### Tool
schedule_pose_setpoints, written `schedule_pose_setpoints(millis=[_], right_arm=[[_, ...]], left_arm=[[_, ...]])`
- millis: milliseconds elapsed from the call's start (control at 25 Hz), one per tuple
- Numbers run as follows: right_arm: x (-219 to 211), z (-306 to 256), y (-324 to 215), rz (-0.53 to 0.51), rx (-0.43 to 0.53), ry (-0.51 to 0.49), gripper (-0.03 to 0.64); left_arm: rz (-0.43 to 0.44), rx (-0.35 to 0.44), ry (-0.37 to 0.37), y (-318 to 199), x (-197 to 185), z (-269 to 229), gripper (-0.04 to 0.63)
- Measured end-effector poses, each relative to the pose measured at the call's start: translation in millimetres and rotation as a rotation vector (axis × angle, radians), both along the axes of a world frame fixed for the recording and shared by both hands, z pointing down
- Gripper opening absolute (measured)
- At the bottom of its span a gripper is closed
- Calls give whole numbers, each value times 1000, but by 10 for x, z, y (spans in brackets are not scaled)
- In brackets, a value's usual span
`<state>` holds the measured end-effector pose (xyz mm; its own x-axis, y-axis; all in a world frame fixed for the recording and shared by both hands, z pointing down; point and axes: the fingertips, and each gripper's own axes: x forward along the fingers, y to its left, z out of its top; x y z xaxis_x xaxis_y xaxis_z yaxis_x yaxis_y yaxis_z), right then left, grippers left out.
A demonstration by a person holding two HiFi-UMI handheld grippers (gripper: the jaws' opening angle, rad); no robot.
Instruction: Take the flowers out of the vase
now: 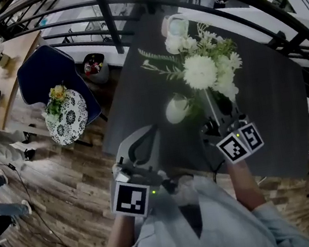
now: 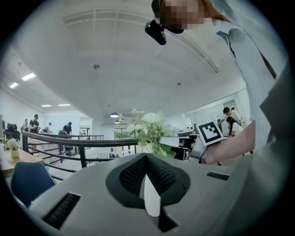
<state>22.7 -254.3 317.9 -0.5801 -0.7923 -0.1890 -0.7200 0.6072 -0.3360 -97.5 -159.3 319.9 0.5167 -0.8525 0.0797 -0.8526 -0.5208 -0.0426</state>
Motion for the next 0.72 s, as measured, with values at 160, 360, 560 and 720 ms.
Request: schedule_pose_setpoints(millis=[160, 360, 560, 720], right_arm=[[-58, -9, -14, 4, 8, -3, 69], [-39, -63, -11, 3, 21, -14, 69], [54, -239, -70, 7, 26, -25, 69], [86, -303, -75, 17, 30, -41, 69]], left_arm=[[0, 0, 3, -8, -65, 40, -2], [1, 9, 4, 9, -43, 40, -2], [-2, 9, 9, -31, 46, -79, -2], [0, 10, 5, -22, 55, -68, -2]])
